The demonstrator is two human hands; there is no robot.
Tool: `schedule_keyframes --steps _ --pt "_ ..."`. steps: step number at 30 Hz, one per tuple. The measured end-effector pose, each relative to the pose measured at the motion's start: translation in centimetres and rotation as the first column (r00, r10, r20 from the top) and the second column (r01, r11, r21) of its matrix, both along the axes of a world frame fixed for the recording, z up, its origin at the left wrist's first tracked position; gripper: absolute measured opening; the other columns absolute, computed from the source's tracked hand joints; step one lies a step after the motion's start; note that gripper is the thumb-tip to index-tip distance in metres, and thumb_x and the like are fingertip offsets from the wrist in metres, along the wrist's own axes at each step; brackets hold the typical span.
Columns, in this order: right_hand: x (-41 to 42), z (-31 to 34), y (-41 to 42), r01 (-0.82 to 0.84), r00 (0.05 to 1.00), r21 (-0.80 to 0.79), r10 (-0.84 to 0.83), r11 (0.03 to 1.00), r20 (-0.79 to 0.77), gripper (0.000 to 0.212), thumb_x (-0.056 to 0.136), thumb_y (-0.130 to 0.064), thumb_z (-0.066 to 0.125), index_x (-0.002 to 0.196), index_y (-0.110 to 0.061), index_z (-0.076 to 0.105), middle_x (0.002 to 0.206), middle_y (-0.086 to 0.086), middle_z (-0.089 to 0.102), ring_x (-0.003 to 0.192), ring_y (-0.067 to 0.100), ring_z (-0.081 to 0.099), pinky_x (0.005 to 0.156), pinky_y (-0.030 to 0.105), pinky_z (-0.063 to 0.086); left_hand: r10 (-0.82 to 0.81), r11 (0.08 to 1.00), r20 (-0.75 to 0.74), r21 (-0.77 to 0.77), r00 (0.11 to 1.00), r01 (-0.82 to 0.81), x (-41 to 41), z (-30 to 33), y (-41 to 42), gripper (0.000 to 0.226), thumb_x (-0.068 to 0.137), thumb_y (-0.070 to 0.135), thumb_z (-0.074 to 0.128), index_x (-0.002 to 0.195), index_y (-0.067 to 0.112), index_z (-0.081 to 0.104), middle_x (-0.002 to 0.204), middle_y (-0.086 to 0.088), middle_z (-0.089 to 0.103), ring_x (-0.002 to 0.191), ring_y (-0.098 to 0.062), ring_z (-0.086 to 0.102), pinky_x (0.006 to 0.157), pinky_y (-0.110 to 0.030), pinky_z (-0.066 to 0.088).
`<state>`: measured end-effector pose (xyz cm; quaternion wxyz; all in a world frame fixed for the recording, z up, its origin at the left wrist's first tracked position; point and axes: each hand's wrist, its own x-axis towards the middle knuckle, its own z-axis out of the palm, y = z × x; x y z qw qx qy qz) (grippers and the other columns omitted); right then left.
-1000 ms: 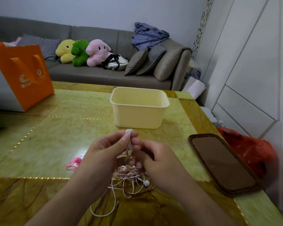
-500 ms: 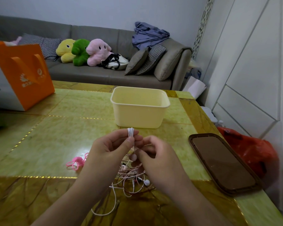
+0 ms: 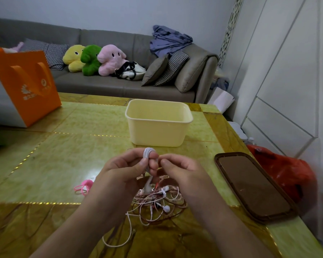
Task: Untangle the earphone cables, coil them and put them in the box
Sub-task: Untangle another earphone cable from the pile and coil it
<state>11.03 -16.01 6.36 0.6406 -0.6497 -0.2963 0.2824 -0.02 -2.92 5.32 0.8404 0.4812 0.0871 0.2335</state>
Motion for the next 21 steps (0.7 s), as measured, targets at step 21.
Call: schedule_keyframes --steps 21 --pt "-1.9 -2.0 1.3 0.14 0.896 -0.038 -0.11 0.989 0.43 0.013 0.107 -0.022 0.06 0.095 -0.017 0.061 0.099 -0.002 0.061 0.085 0.008 0.063 0.064 0.016 0.049 0.067 0.997 -0.141 -0.017 0.988 -0.07 0.6 0.0 -1.3 0.022 0.101 0.026 0.057 0.096 0.006 0.063 0.091 -0.011 0.049 0.085 -0.028 0.051 0.064 -0.034 0.049"
